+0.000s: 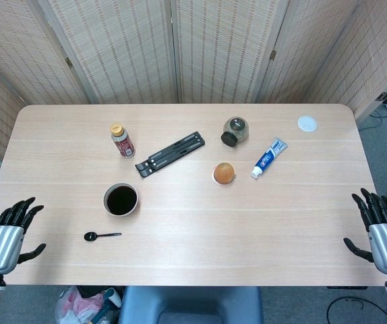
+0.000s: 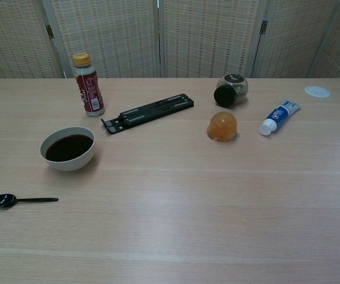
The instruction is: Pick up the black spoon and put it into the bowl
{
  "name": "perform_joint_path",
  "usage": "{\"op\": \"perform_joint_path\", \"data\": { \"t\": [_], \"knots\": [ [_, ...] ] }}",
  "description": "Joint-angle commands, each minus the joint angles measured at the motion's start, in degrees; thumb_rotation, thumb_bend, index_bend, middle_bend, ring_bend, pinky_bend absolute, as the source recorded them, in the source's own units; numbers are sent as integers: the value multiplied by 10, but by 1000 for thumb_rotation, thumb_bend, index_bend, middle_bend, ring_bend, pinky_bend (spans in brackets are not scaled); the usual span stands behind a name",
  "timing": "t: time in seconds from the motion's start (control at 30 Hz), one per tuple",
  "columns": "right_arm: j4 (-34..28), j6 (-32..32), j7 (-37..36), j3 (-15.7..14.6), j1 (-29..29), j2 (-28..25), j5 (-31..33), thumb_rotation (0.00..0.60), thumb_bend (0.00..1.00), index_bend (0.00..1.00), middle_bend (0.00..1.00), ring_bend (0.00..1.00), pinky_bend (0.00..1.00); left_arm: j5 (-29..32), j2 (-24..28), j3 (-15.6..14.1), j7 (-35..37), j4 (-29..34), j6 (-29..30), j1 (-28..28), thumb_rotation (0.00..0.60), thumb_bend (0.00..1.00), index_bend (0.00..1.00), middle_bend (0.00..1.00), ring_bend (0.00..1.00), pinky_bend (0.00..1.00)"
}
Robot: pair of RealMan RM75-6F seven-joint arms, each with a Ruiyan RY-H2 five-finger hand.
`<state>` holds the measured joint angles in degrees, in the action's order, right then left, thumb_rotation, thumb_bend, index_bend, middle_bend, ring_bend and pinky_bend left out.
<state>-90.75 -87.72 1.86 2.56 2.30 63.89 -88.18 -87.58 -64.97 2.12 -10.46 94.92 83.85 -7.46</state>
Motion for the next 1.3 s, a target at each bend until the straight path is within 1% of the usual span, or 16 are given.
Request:
{"op": "perform_joint_path", "data": {
  "t": [0.03, 0.07, 0.13, 0.2, 0.27, 0.3, 0.37, 0.4, 0.43, 0.53, 0.7, 0.8, 0.93, 1.07, 1.13, 1.3],
  "knots": [
    [-1, -1, 0, 0, 0, -1, -2, 600, 109, 0, 0, 0, 44, -5, -1, 1, 3, -1, 2, -3, 600, 210, 223, 163, 149, 202],
    [-1, -1, 0, 0, 0, -1, -2, 600, 109, 0, 0, 0, 44, -6, -1, 1, 3, -1, 2, -3, 600, 210, 226, 179, 161, 203],
    [-1, -3, -1, 0, -1, -1, -3, 600, 109, 0, 0, 0, 44, -12, 2, 0, 0, 1, -4, -8, 600, 210, 242, 247, 216, 219],
    [0, -5, -2, 0, -2, -1, -4, 600, 109, 0, 2, 2, 44, -13, 5, 0, -3, 7, -9, -12, 600, 210, 259, 307, 271, 274],
    [2, -6, -5, 0, -2, -1, -5, 600, 110, 0, 4, 8, 44, -19, 6, 1, -11, 9, -12, -17, 600, 210, 276, 335, 304, 352],
    [3, -7, -6, 0, -3, -1, -6, 600, 110, 0, 6, 16, 44, -22, 7, 1, -17, 11, -15, -21, 600, 210, 293, 364, 336, 417],
    [4, -7, -8, 0, -3, -1, -7, 600, 109, 0, 11, 29, 44, -23, 8, 0, -21, 17, -26, -27, 600, 211, 331, 459, 420, 519],
    [5, -8, -10, 0, -3, -2, -8, 600, 109, 0, 14, 34, 46, -19, 10, 0, -23, 21, -37, -32, 600, 211, 366, 538, 492, 595],
    [6, -8, -11, 0, -2, -2, -9, 600, 109, 0, 18, 42, 53, -16, 11, 0, -26, 24, -46, -36, 600, 211, 392, 593, 545, 653],
    [9, -9, -15, -1, -2, -4, -11, 600, 109, 0, 27, 65, 75, -11, 8, 4, -42, 28, -63, -49, 600, 210, 414, 700, 644, 795],
    [11, -13, -20, -1, -4, -6, -14, 600, 109, 0, 43, 96, 94, -10, 2, 8, -80, 39, -91, -72, 600, 210, 448, 834, 755, 924],
    [14, -13, -23, -1, -4, -6, -14, 600, 109, 0, 47, 107, 103, -7, -4, 10, -108, 47, -111, -87, 600, 211, 454, 886, 803, 967],
    [19, -11, -28, -1, -4, -5, -12, 600, 109, 0, 51, 113, 103, 11, -20, 17, -137, 58, -137, -106, 600, 210, 452, 931, 849, 997],
    [24, -9, -33, 0, -5, -5, -10, 600, 109, 0, 58, 116, 104, 28, -42, 25, -164, 58, -156, -125, 600, 210, 450, 970, 887, 1000],
    [26, -8, -35, 0, -5, -5, -8, 600, 109, 0, 58, 116, 105, 47, -54, 28, -185, 58, -167, -132, 600, 210, 452, 990, 906, 1000],
    [34, -4, -43, 1, -5, -5, -2, 600, 109, 0, 58, 116, 105, 119, -72, 29, -269, 81, -208, -155, 600, 210, 423, 1000, 921, 1000]
  ]
}}
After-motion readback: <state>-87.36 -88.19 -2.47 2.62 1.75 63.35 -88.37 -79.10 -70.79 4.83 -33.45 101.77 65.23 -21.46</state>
